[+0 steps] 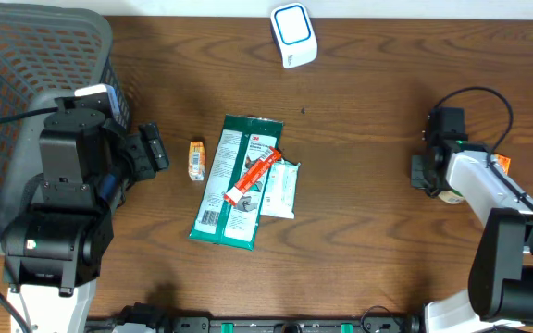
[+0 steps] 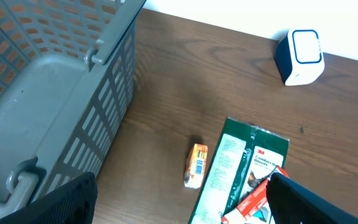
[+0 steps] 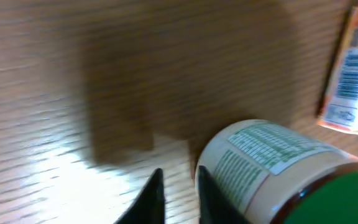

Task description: Scan the item barcode

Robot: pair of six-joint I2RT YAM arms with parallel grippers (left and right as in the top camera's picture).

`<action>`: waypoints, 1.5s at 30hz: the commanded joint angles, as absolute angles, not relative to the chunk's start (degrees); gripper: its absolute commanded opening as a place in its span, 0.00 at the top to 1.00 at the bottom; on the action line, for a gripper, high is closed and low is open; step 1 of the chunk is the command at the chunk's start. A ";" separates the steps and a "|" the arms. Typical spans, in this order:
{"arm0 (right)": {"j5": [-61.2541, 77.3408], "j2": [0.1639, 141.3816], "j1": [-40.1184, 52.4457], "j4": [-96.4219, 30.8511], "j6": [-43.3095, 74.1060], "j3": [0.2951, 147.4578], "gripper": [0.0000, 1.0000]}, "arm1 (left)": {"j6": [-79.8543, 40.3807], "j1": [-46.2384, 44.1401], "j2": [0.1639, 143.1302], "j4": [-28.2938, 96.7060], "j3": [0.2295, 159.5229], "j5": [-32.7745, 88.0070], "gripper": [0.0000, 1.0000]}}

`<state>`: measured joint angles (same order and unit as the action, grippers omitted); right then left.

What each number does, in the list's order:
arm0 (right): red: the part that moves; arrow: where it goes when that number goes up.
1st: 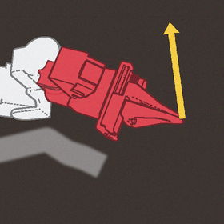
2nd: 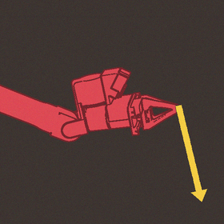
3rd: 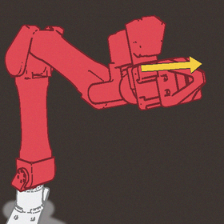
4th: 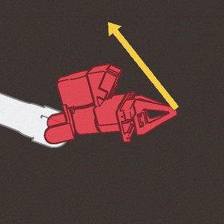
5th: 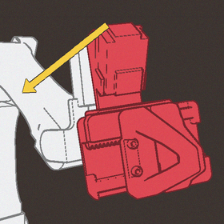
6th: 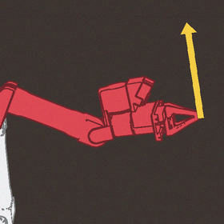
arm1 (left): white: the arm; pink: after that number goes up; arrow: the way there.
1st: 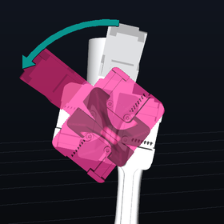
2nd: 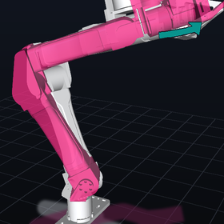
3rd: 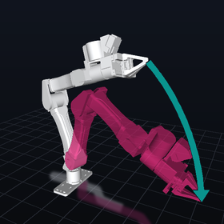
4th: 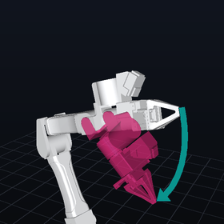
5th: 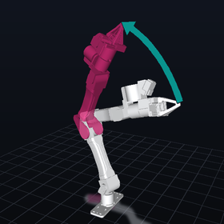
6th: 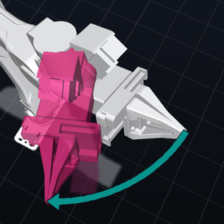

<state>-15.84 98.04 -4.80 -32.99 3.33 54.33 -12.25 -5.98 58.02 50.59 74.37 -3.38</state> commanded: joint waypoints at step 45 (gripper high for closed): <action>11.46 98.26 -4.75 -28.05 7.05 54.96 0.01 | -12.58 -5.63 58.00 50.57 74.91 -3.70 0.13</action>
